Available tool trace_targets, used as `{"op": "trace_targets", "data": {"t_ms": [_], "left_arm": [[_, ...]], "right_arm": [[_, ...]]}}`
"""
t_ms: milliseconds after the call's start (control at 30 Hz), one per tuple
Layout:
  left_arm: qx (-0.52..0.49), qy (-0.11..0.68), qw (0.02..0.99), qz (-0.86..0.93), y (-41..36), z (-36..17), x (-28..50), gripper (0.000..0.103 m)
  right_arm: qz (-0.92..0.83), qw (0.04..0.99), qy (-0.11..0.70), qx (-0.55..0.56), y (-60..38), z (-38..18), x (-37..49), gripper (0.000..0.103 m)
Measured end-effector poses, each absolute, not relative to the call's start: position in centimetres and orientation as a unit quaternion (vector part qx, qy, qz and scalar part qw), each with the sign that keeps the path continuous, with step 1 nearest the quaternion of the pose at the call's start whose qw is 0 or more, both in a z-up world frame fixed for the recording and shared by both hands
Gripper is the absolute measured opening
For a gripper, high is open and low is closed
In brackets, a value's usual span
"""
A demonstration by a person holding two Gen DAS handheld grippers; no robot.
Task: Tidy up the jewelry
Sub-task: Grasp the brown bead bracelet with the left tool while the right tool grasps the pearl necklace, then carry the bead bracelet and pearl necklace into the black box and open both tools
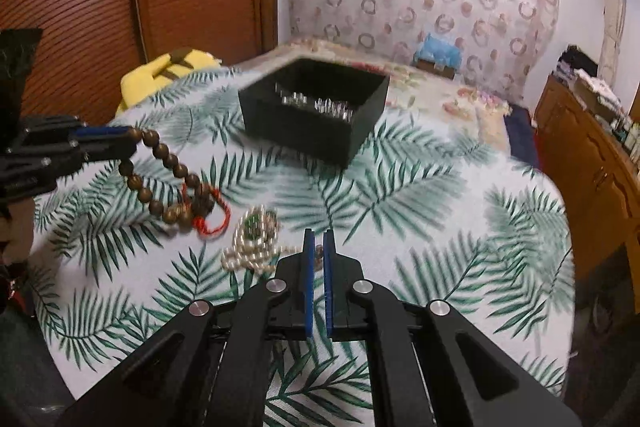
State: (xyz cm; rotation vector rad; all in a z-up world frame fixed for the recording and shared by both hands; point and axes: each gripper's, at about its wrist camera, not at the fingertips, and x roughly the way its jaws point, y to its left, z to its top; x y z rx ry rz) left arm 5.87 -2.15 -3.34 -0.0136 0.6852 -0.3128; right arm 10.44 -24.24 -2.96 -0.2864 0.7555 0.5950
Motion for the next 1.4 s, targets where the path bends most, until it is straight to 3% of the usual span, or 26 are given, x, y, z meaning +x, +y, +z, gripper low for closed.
{"op": "trace_targets", "data": {"t_ms": [933, 1400], "left_arm": [[0.012, 0.273, 0.949, -0.156, -1.9, 3.6, 7.9, 0.012], [0.004, 0.256, 0.953, -0.159, -1.6, 6.1, 10.8, 0.012]], "right_arm": [[0.292, 0.912, 0.237, -0.162, -21.7, 10.5, 11.5, 0.005], [0.293, 0.915, 0.219, -0.168, -20.9, 13.8, 14.1, 0.005]]}}
